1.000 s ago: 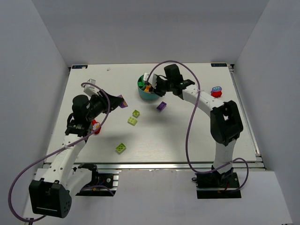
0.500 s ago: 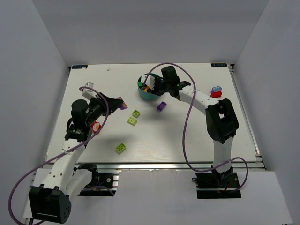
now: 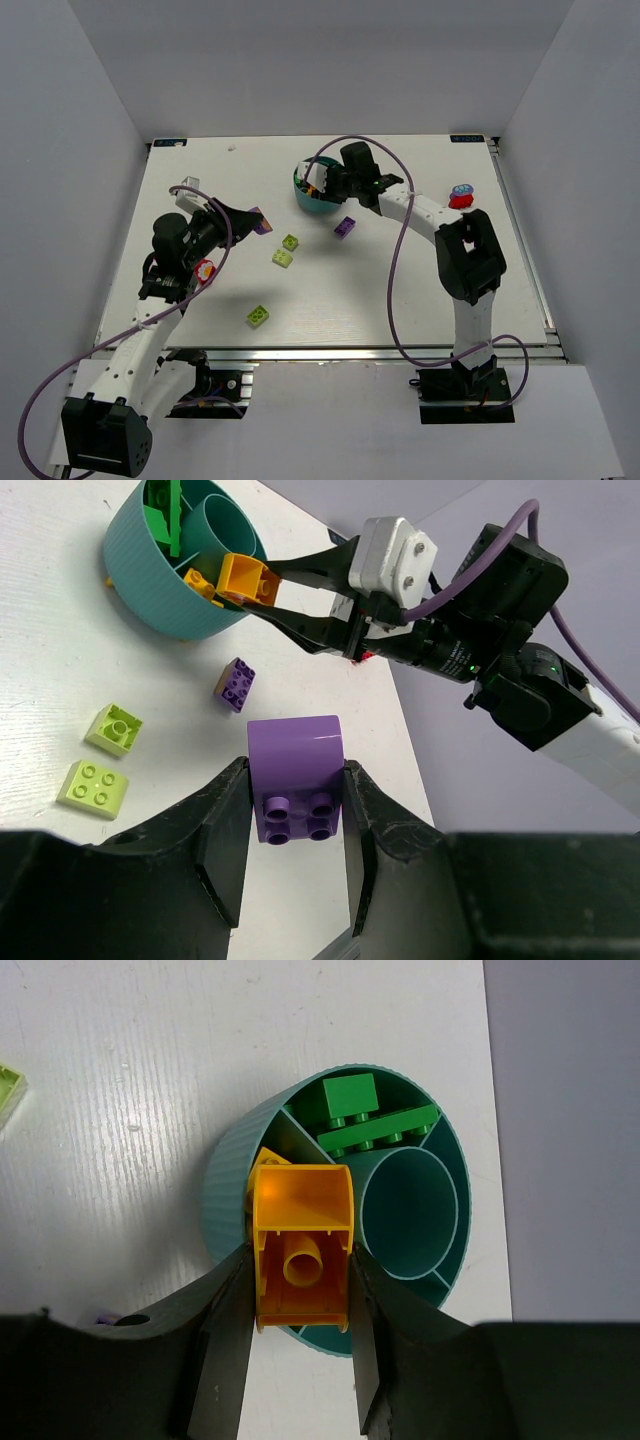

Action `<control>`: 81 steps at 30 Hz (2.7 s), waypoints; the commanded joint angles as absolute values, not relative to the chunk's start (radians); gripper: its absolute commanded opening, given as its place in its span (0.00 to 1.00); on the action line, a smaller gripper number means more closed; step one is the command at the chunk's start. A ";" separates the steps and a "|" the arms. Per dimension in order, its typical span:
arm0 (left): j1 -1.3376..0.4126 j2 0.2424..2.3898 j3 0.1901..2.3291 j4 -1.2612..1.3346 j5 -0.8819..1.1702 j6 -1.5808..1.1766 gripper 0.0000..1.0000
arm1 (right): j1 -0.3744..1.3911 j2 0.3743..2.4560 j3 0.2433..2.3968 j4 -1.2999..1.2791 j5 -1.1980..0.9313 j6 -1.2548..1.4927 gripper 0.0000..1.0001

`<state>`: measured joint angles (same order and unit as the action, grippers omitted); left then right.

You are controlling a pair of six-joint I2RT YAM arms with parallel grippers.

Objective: Sort the legos into containers by color

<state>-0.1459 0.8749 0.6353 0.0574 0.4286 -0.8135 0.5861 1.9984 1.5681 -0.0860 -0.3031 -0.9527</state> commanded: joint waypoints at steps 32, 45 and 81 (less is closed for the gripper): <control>-0.153 0.911 0.509 0.515 0.548 -0.991 0.06 | 0.515 1.677 1.428 0.239 -1.187 0.260 0.54; -0.228 0.974 0.591 0.367 0.339 -1.066 0.06 | 0.669 1.624 1.468 0.002 -0.643 0.055 0.89; -0.318 0.913 0.367 0.488 -0.046 -1.700 0.00 | 0.810 1.624 1.256 0.400 -0.451 0.115 0.80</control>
